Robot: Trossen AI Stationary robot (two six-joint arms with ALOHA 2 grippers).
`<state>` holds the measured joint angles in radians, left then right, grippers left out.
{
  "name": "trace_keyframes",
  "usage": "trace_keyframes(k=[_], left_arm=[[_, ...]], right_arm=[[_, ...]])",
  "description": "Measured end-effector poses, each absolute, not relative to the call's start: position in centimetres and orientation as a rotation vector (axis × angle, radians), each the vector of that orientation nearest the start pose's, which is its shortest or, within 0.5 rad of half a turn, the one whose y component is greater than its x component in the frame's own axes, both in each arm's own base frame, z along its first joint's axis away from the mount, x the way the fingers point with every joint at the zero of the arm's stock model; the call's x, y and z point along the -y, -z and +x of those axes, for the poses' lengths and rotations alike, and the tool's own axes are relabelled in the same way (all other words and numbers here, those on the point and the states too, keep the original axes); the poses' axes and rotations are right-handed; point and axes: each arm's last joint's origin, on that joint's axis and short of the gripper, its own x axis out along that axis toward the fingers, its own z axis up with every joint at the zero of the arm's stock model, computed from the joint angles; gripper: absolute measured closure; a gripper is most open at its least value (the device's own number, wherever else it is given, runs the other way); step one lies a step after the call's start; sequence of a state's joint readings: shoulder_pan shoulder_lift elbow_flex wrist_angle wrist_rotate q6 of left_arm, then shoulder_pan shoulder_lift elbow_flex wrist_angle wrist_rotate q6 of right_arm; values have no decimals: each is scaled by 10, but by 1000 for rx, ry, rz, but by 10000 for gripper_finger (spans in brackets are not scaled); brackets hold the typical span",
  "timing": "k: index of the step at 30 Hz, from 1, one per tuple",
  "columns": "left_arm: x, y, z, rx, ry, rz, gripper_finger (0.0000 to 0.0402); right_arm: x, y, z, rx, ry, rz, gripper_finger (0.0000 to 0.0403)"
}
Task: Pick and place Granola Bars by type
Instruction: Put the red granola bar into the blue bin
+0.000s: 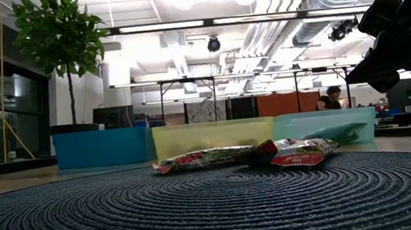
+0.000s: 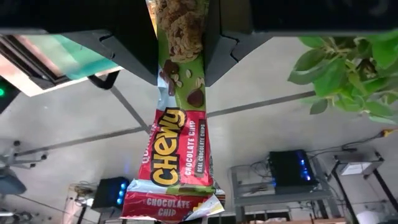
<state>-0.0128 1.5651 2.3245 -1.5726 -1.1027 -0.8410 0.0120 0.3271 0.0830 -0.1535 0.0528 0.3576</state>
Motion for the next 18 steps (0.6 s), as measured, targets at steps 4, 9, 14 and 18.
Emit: trace_keyframes(k=[4, 9, 14, 18], left_arm=[[-23, -518, 217, -221, -1240, -302, 291], [-32, -516, 220, -214, -1281, -324, 291], [-55, -502, 226, -294, -1337, -359, 291], [-82, -483, 230, -406, -1391, -412, 291]], right_arm=[[0, -150, 111, -386, 111, 340, 402], [0, -150, 111, -385, 111, 340, 402], [0, -150, 111, -385, 111, 340, 402], [0, -150, 111, -385, 111, 340, 402]])
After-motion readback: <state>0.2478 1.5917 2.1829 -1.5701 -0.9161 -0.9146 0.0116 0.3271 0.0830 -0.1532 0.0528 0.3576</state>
